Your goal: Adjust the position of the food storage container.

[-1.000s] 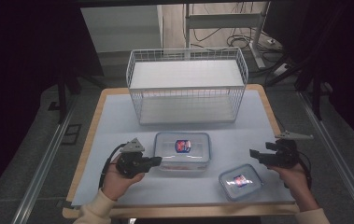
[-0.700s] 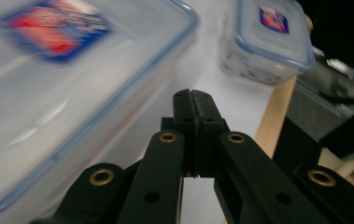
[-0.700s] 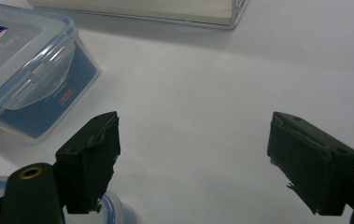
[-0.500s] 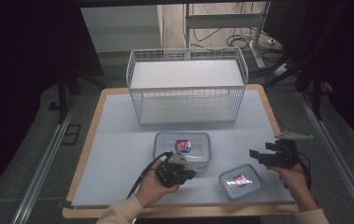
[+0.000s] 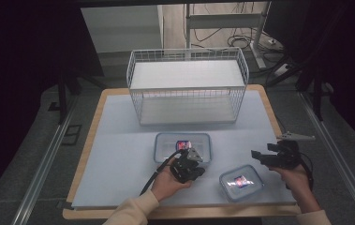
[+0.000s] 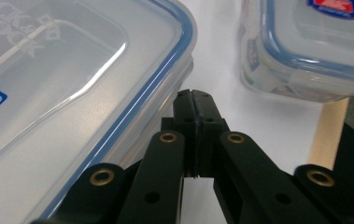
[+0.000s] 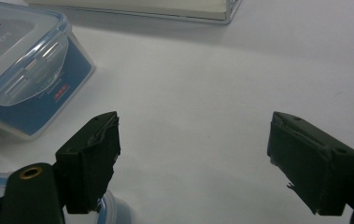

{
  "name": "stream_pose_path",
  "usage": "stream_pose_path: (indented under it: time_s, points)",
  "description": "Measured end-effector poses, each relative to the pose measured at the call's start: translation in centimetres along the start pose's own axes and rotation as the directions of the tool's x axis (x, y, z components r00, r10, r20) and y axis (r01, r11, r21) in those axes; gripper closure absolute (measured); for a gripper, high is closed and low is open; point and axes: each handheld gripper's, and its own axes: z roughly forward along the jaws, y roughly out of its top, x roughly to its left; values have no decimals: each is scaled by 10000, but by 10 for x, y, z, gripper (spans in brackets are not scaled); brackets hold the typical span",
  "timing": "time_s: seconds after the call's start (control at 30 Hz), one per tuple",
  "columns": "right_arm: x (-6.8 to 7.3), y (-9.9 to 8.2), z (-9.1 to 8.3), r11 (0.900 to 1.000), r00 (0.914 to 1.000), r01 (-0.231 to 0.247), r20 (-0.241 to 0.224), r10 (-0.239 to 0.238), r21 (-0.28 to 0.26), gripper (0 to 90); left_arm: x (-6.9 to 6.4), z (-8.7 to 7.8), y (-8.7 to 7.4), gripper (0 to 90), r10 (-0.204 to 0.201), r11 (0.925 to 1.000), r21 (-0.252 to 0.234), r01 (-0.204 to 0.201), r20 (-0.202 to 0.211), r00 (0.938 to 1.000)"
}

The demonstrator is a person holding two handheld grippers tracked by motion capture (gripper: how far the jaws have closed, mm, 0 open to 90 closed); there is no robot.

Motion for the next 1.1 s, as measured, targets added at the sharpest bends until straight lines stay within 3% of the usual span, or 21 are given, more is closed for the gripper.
stream_pose_path:
  time_s: [0.3,0.47,0.57,0.7,0.9,1.1]
  points:
    - [0,-1,2,9999,10000,37,14,-37,103,172,13,6,6,900,-217,9998,18,217,-212,9995]
    - [-1,-1,2,9999,10000,44,25,-44,122,172,11,3,4,900,-213,9998,35,214,-156,9997]
    - [-2,-2,0,10000,10000,-10,41,10,77,172,8,-11,-7,900,-172,9998,-35,171,-192,9997]
    - [-3,-1,-2,10000,10000,-31,70,31,13,172,10,-34,-40,900,-349,9993,131,355,-410,9985]
    - [-2,0,-2,10000,9999,-11,103,12,-43,172,19,-51,-57,900,-699,9975,45,705,-819,9942]
    - [-1,1,0,10000,10000,45,56,-45,19,172,35,-58,-63,900,-1005,9949,-131,997,-1388,9852]
